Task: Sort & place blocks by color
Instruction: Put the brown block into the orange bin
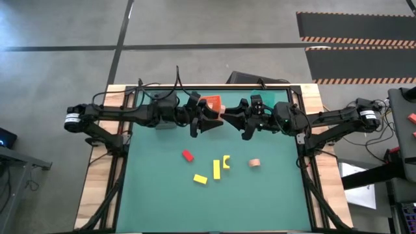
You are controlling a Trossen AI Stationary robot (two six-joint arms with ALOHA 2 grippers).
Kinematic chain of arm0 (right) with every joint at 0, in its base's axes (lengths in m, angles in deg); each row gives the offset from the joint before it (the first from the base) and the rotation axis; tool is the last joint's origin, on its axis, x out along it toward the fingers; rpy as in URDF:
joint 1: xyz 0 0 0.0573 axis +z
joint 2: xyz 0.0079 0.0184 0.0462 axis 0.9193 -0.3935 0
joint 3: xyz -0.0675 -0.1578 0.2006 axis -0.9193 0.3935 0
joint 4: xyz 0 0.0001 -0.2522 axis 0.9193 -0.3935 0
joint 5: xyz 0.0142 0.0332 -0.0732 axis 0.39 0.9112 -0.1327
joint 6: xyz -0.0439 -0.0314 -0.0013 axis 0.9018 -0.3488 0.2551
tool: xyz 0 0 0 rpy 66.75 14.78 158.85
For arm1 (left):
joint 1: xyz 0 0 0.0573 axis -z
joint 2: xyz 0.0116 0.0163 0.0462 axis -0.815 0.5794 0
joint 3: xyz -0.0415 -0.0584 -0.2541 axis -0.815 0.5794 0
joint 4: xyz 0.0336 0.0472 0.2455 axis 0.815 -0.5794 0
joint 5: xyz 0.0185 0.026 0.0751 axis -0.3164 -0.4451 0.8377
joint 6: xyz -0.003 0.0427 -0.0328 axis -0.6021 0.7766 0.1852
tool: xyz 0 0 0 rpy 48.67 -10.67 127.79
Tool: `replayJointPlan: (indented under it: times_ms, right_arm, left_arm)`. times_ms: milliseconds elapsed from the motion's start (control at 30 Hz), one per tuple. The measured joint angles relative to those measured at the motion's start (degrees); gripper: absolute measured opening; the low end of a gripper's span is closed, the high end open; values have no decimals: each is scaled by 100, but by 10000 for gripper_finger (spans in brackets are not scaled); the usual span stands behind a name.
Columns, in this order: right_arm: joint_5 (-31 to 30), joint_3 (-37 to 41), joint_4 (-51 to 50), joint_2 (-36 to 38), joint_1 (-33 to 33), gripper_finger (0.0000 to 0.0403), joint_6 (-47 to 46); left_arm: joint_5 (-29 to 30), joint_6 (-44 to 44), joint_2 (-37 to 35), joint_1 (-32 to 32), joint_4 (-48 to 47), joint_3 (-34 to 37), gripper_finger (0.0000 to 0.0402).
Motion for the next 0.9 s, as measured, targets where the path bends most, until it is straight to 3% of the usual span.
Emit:
replayJointPlan:
  times_ms: [300,633,900]
  right_arm:
    - [-45,2,-65,-2,-2,134,57]
    - [-18,2,-360,101,-7,207,50]
    - [-175,-23,-1296,556,-37,225,-19]
  left_arm:
    - [-6,-11,2,0,-220,0,119]
    - [-4,-34,-12,-8,-514,-13,119]
    - [2,-58,-107,-105,-1481,-17,121]
